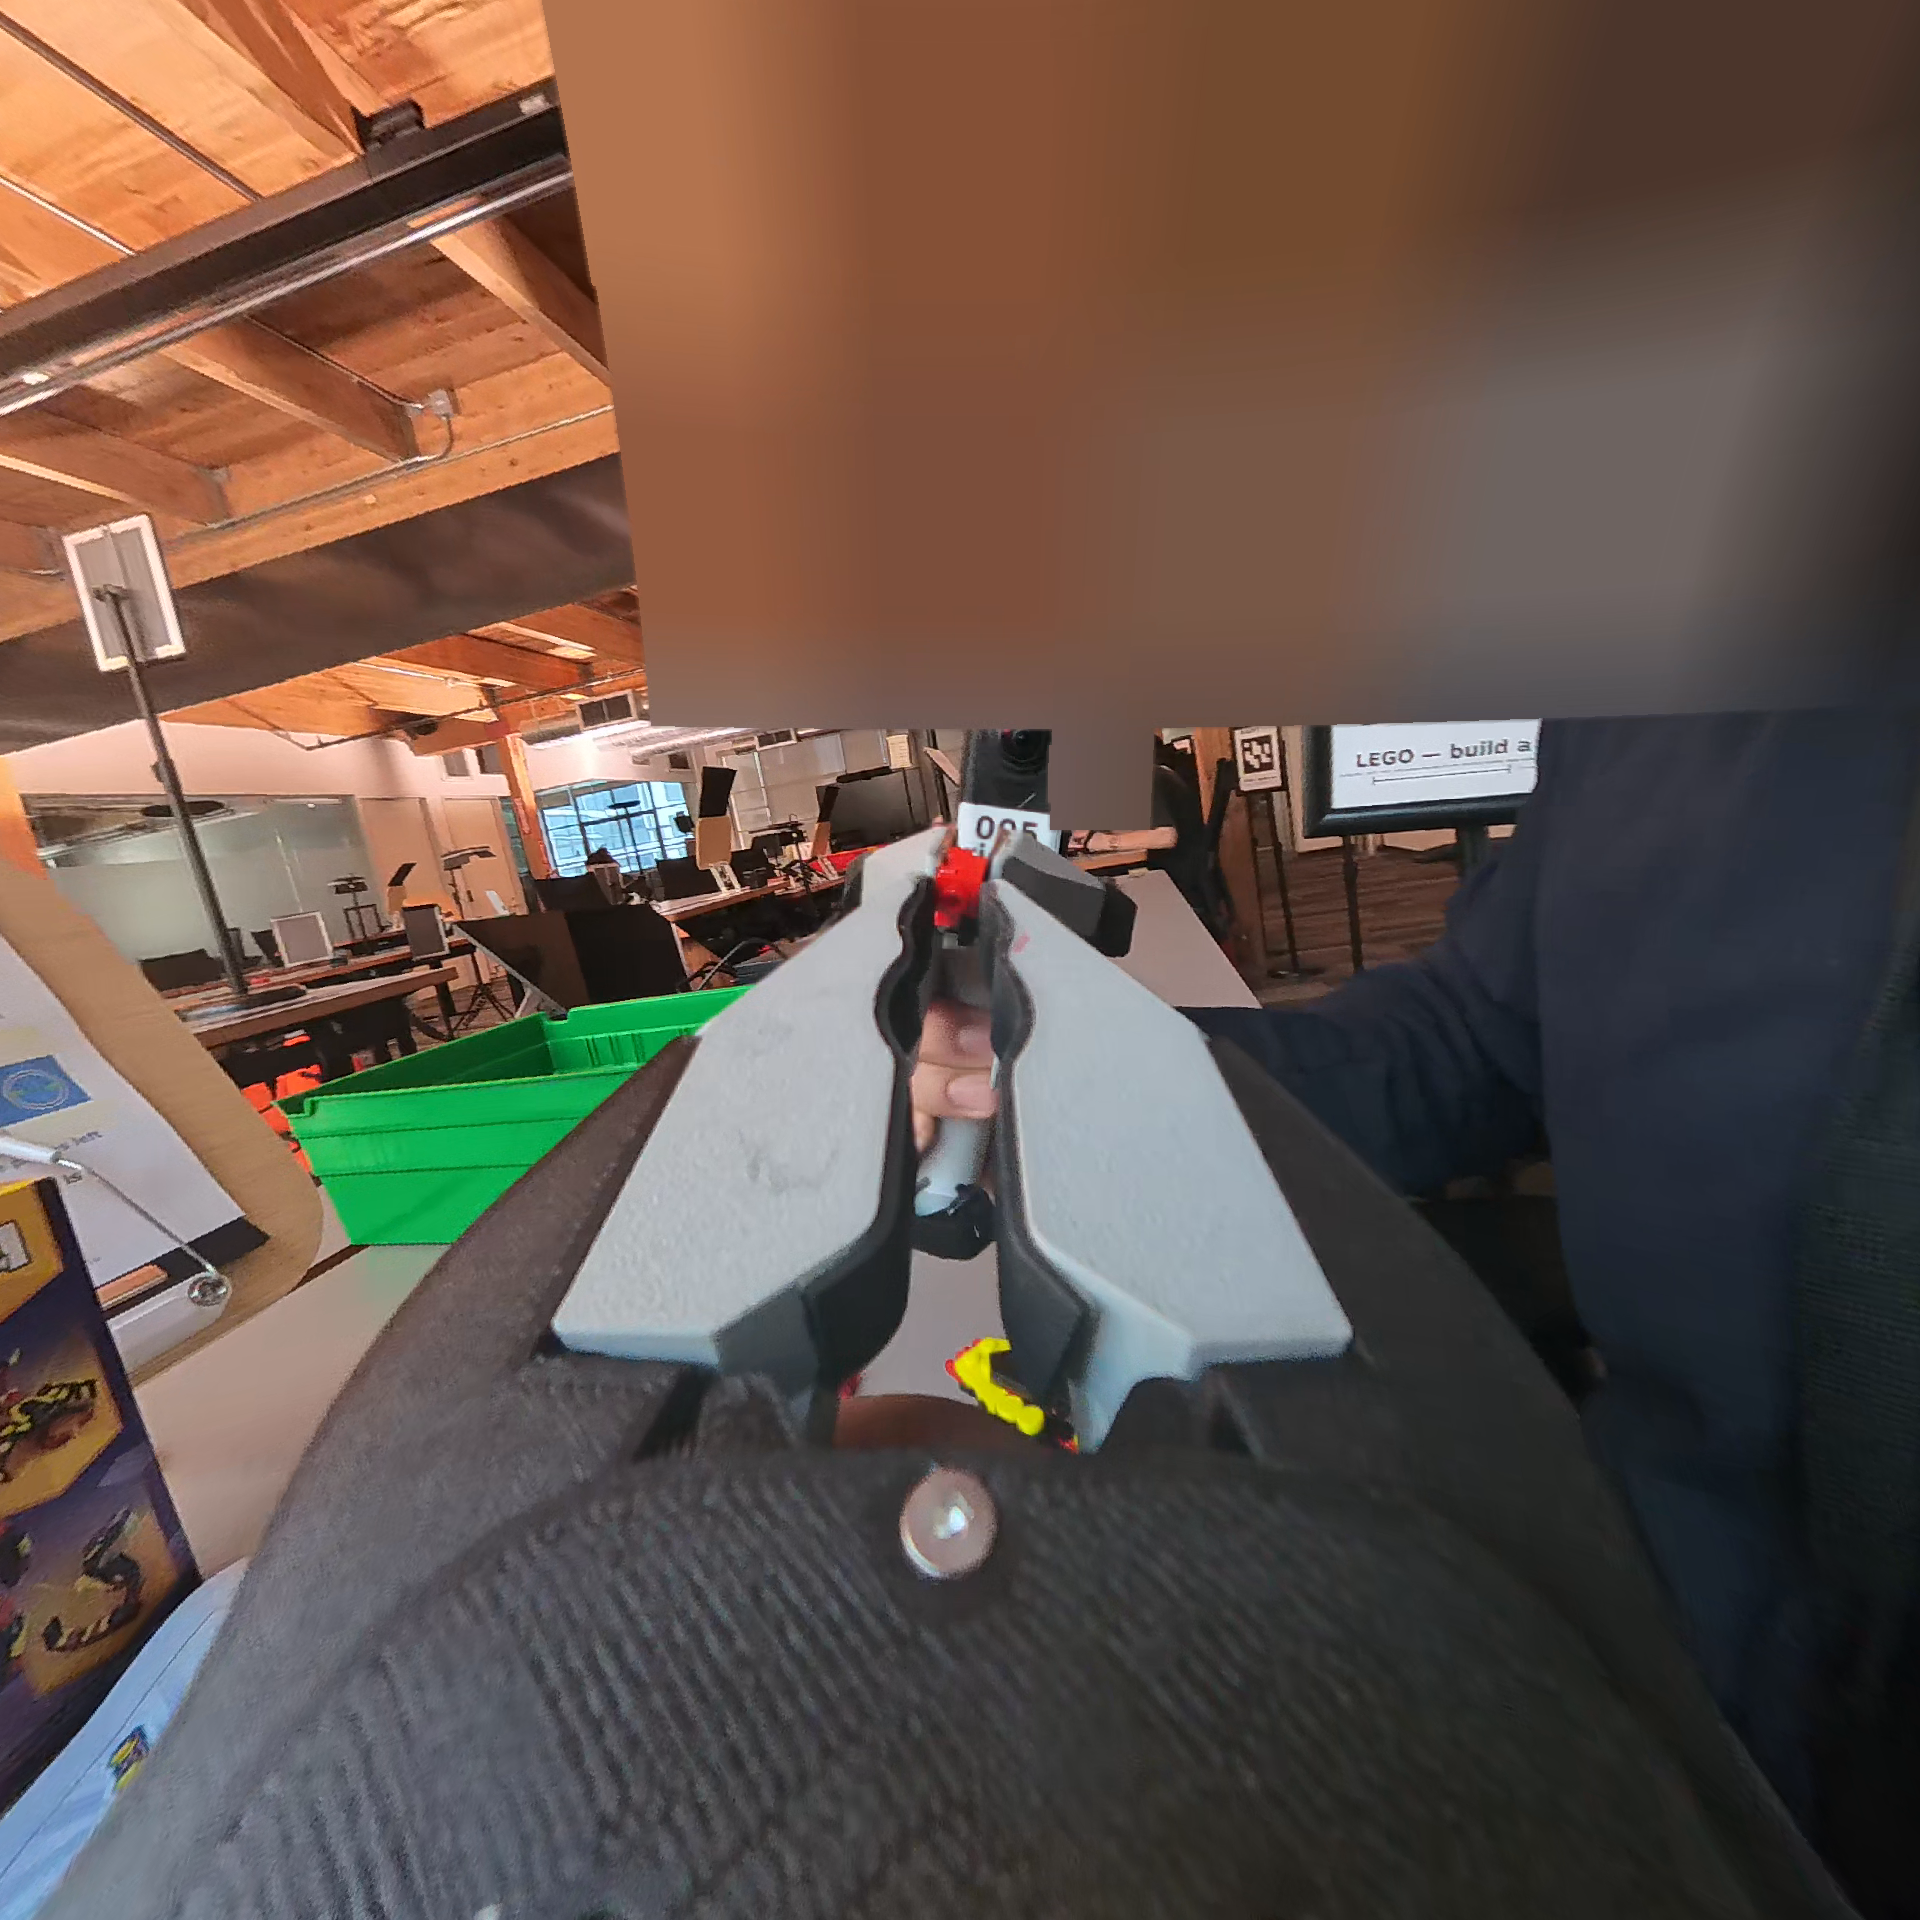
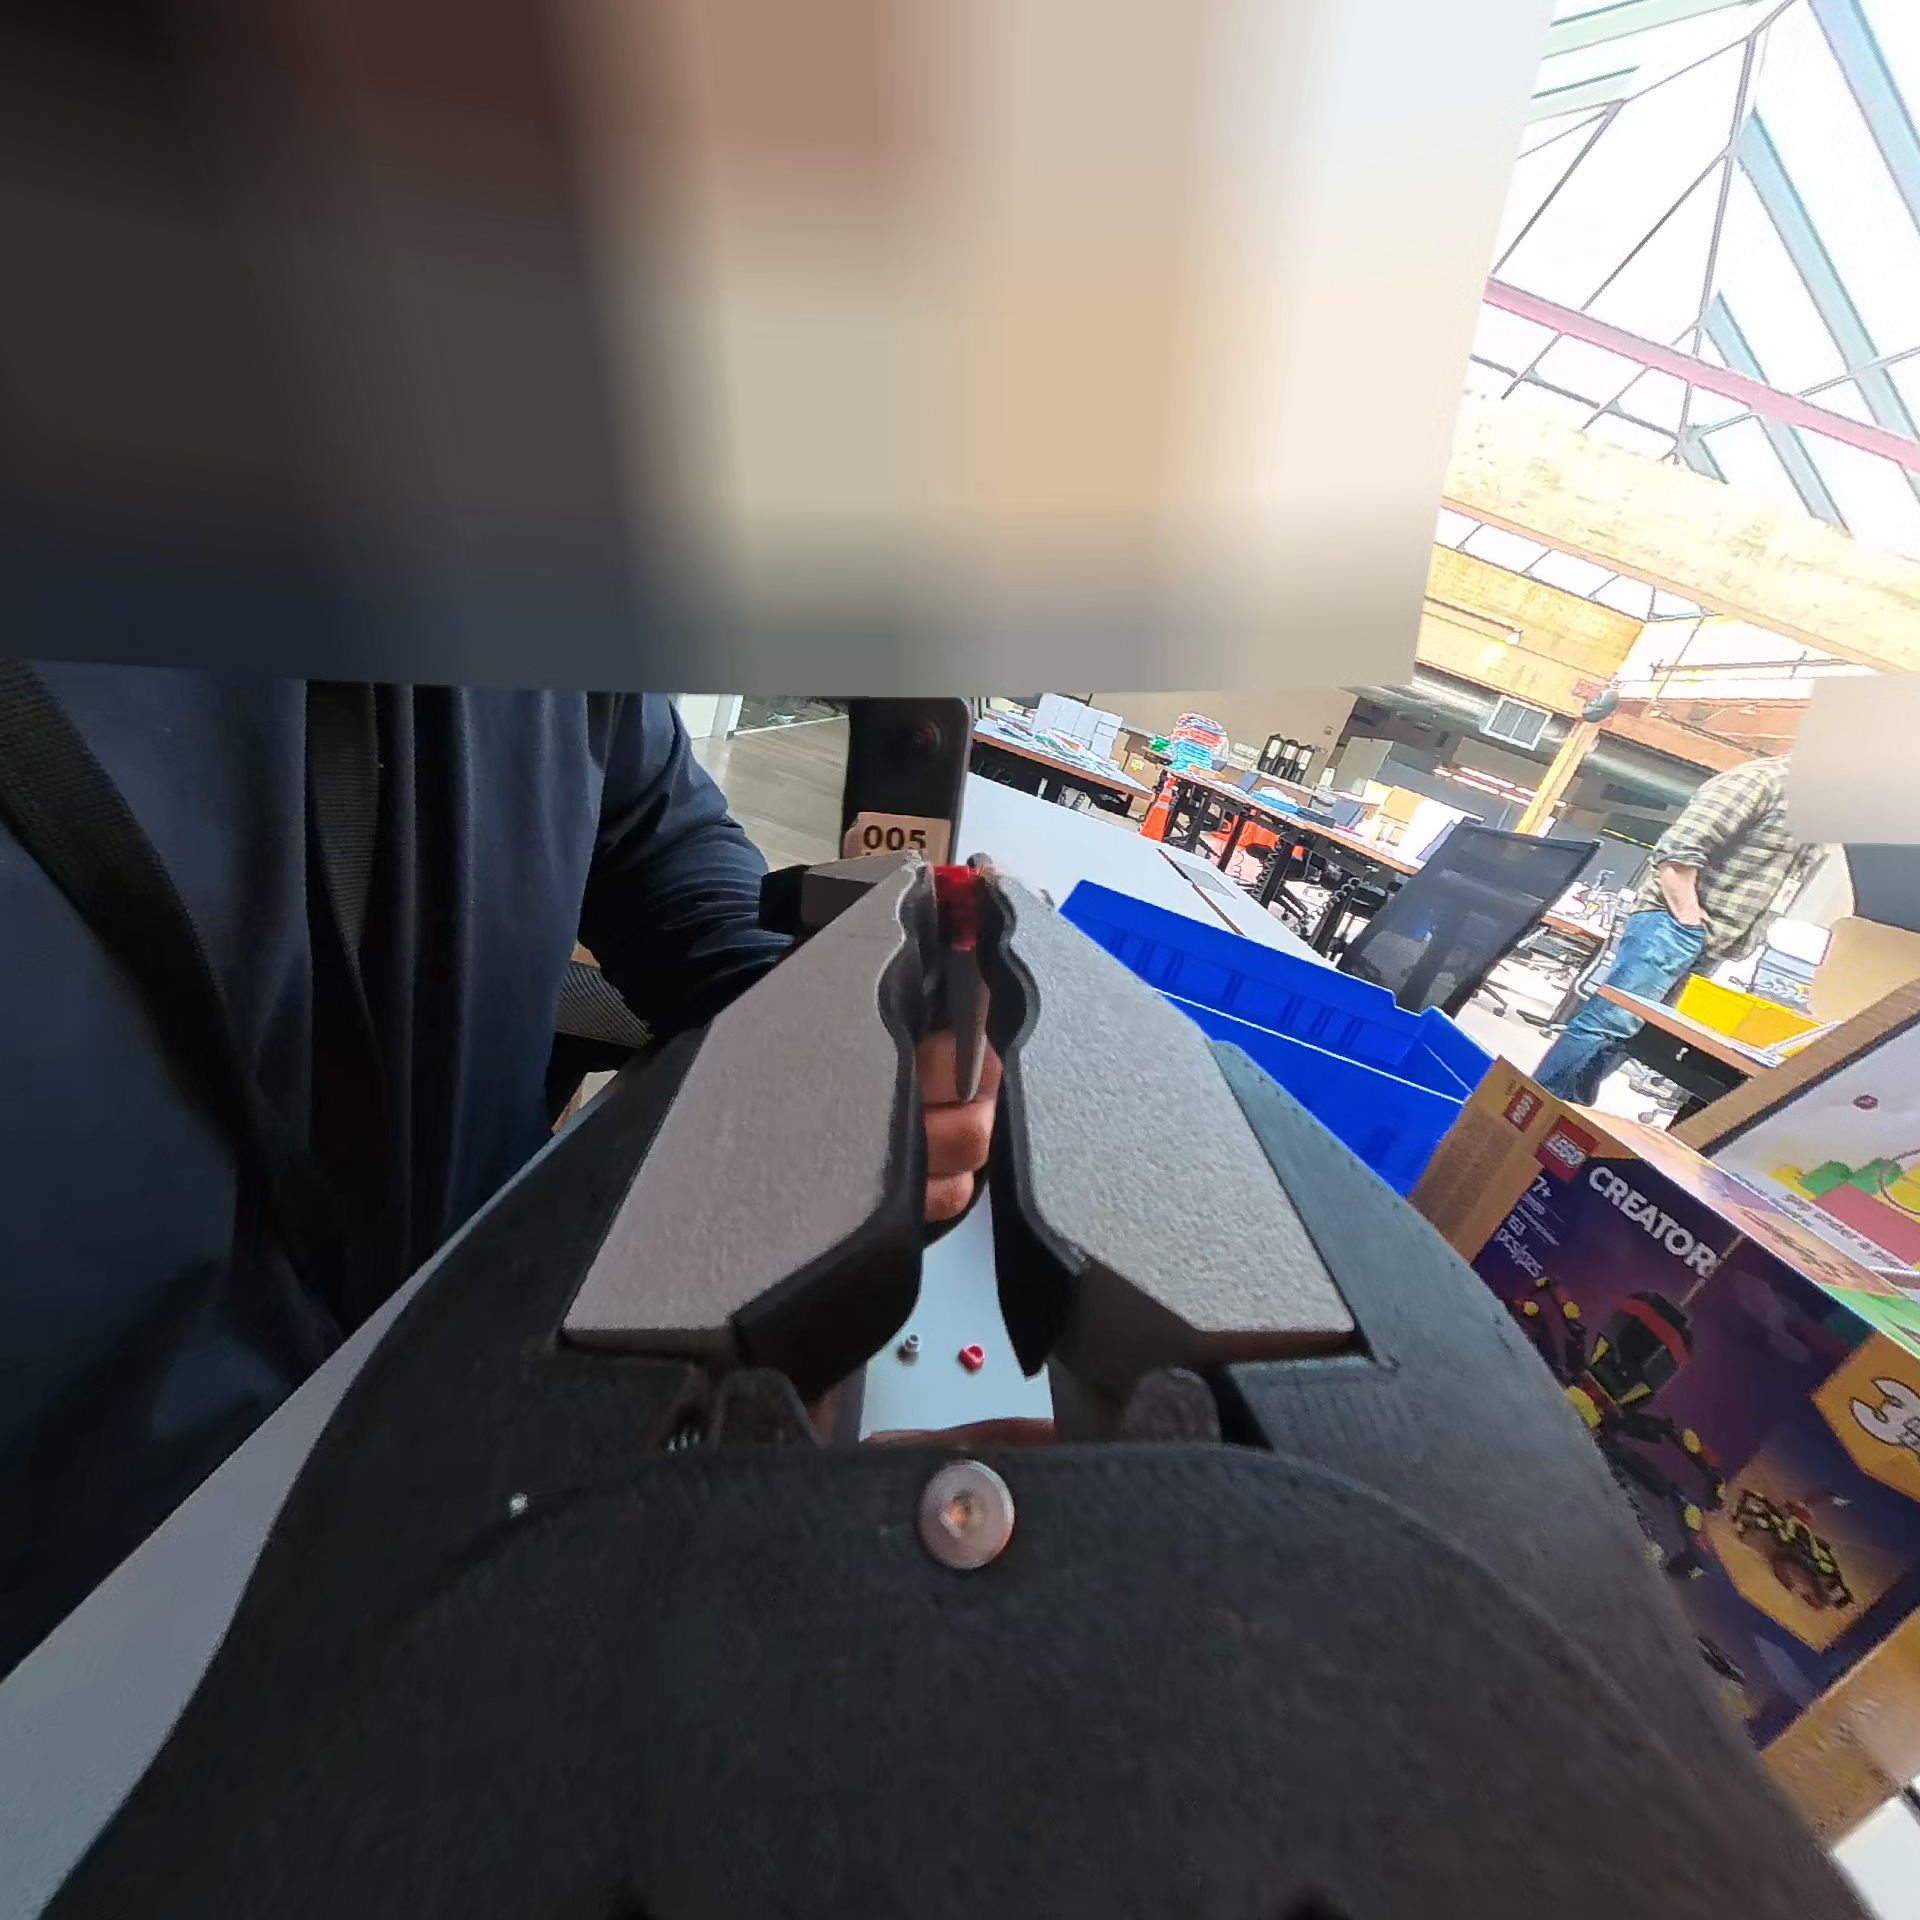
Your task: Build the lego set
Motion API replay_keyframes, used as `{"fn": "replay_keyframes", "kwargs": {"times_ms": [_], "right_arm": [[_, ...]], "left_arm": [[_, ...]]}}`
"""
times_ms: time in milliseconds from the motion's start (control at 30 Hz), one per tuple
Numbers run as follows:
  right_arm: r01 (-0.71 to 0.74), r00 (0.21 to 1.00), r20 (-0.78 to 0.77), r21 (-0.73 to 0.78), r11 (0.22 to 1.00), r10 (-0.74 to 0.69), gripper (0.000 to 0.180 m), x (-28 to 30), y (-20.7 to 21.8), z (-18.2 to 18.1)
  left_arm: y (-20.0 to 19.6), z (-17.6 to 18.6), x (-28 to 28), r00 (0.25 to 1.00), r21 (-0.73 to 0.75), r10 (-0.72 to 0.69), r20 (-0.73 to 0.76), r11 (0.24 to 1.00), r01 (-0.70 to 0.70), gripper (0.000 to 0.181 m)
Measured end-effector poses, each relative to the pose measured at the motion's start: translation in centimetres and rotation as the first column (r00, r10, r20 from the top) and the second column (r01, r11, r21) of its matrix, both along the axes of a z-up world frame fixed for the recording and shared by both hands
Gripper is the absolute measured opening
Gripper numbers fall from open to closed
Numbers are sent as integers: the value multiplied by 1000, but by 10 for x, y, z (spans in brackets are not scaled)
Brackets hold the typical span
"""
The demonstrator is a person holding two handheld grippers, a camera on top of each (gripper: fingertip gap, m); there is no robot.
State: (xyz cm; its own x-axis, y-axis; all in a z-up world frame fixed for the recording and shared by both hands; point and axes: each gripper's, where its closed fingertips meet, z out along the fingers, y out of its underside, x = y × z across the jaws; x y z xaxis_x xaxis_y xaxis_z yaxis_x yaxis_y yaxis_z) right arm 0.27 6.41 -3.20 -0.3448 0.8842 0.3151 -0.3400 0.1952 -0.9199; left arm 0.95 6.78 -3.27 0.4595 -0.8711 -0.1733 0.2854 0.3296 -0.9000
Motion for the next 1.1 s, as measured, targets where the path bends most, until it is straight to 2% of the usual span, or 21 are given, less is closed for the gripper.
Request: {"fn": "replay_keyframes", "kwargs": {"times_ms": [133, 300, 400, 500, 700, 867, 933, 1000, 1100], "right_arm": [[-16, 1000, 0, -13, 1000, 16, 6, 0, -1, -1], [-2, 1000, 8, -40, 999, 3, 6, -3, 5, -1], [-20, 998, 51, -104, 994, 25, 5, -6, 13, -6], [-36, 993, 108, -171, 985, 55, 5, -10, 18, -12], [-34, 982, 173, -214, 976, 72, 6, -11, 28, -21], [68, 981, 194, -276, 959, -13, 22, 0, 63, -15], [215, 947, 289, -240, 947, -141, 28, 12, 93, -24], [342, 872, 422, -164, 925, -247, 27, 31, 119, -45], [395, 718, 619, 15, 919, -319, 21, 56, 126, -92]], "left_arm": [[-1, -1, 0, 999, 7, 0, -47, 1000, 1, 5], [5, -1, -2, 999, -7, 25, -26, 1000, -25, 5], [12, -6, -5, 997, -19, 58, -56, 998, -59, 6], [17, -10, -9, 997, -70, 30, -69, 997, -35, 5], [25, -20, -10, 989, -85, 53, -139, 994, -66, 4], [37, -26, -16, 976, -93, 115, -188, 987, -134, 5], [48, -36, -20, 947, -74, 177, -268, 976, -203, 5], [56, -54, -22, 900, -32, 217, -379, 969, -247, 5], [61, -81, -19, 851, -44, 193, -489, 968, -245, 5]]}}
